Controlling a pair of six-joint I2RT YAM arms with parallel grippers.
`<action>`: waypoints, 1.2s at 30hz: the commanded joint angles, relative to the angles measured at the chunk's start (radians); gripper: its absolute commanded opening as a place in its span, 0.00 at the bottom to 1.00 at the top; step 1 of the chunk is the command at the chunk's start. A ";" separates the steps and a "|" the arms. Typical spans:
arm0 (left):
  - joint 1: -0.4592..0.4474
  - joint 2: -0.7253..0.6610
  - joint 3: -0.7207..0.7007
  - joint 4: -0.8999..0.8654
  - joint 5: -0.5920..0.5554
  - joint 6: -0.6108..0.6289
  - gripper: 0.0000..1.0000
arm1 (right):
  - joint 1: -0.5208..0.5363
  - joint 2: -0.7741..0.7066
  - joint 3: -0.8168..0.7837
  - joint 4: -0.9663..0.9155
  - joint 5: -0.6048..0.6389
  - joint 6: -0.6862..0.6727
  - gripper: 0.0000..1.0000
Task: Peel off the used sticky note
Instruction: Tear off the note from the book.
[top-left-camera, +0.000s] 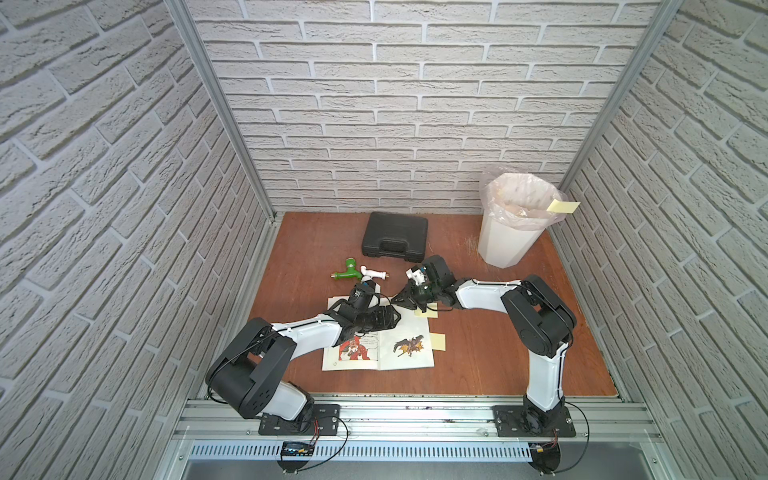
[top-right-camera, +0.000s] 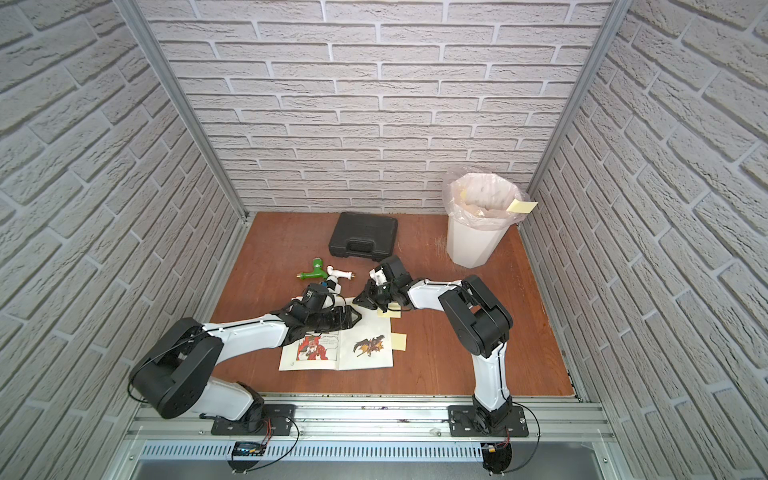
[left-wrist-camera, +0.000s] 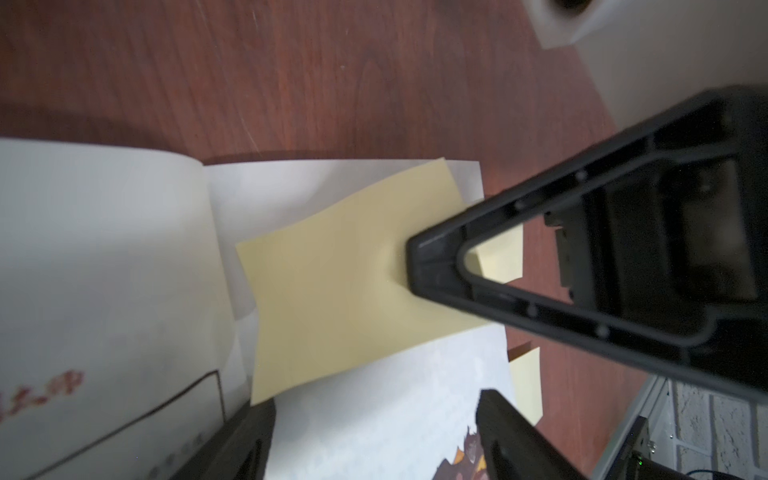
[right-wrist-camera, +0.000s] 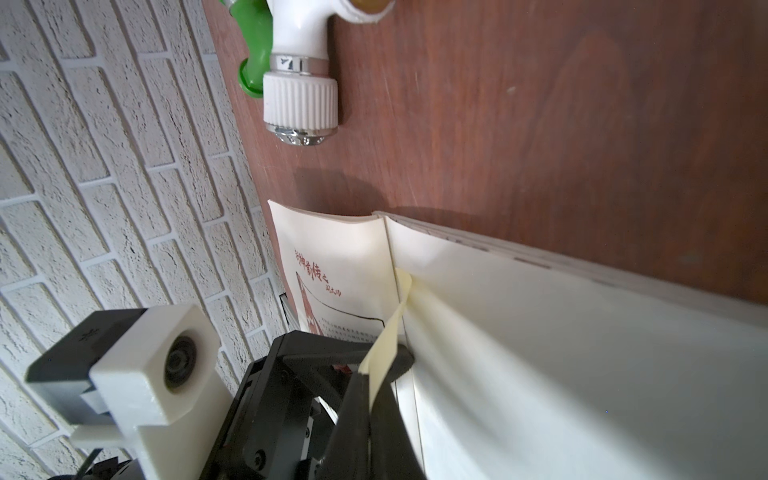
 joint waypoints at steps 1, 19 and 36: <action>0.011 0.008 -0.041 -0.060 -0.027 0.011 0.83 | 0.004 -0.011 -0.016 0.067 0.014 0.032 0.03; 0.007 -0.058 -0.017 -0.038 0.041 0.066 0.98 | -0.033 -0.128 -0.004 -0.064 0.079 -0.065 0.03; -0.069 -0.065 0.067 -0.016 0.034 0.104 0.98 | -0.196 -0.404 0.201 -0.530 0.215 -0.388 0.03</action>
